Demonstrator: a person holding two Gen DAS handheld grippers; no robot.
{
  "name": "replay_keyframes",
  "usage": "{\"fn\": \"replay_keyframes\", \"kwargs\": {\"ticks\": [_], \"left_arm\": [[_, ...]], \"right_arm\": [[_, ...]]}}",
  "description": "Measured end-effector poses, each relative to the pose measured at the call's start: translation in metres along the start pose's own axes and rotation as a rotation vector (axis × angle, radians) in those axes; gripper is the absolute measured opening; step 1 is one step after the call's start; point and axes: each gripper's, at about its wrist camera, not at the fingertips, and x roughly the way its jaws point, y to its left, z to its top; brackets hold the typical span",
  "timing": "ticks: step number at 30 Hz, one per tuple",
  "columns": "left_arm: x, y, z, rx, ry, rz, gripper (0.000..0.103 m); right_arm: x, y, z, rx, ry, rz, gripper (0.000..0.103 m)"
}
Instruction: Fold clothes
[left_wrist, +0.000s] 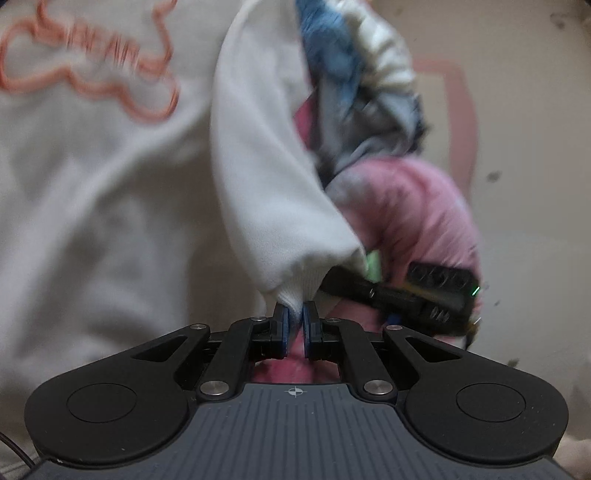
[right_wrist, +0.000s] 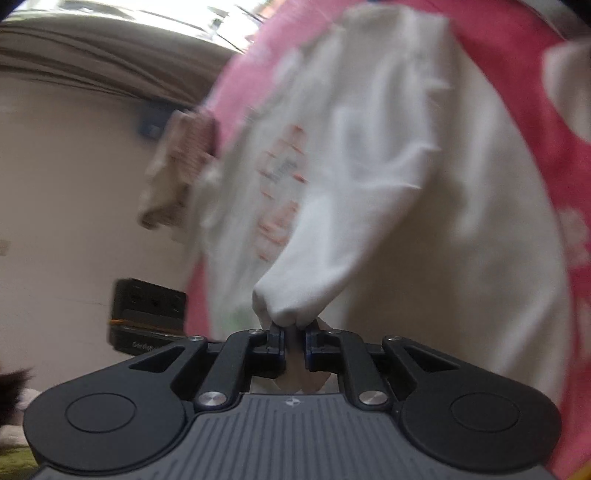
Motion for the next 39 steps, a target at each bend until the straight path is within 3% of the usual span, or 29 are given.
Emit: {"fn": "replay_keyframes", "kwargs": {"ticks": [5,9,15,19,28,30,31,34,37,39], "left_arm": [[0.035,0.013,-0.008,-0.006,0.106,0.070,0.006],[0.055,0.009,-0.011,0.046,0.164,0.108,0.006],[0.070,-0.010,-0.029,0.149,0.258,0.097,0.006],[0.081,-0.006,-0.040,0.183,0.323,0.152,0.005],[0.068,-0.009,-0.047,0.295,0.307,0.178,0.004],[0.066,-0.010,-0.046,0.335,0.283,0.200,0.024],[0.066,-0.011,-0.045,0.361,0.268,0.213,0.028],[0.069,-0.015,-0.048,0.426,0.252,0.242,0.030],[0.077,-0.018,-0.049,0.463,0.244,0.254,0.031],[0.084,-0.019,-0.049,0.481,0.241,0.266,0.031]], "right_arm": [[-0.001,-0.007,-0.007,-0.025,0.068,-0.138,0.009],[-0.008,-0.005,-0.011,-0.036,0.113,-0.224,0.007],[-0.024,0.012,-0.021,-0.108,0.153,-0.315,0.007],[-0.023,0.002,-0.026,-0.092,0.181,-0.358,0.007],[-0.018,-0.018,-0.034,-0.076,0.153,-0.398,0.010],[-0.017,-0.024,-0.037,-0.072,0.143,-0.391,0.014],[-0.016,-0.027,-0.038,-0.070,0.138,-0.388,0.020],[-0.016,-0.036,-0.043,-0.061,0.124,-0.375,0.030],[-0.020,-0.040,-0.047,-0.041,0.117,-0.345,0.027],[-0.022,-0.044,-0.050,-0.028,0.113,-0.326,0.014]]}}
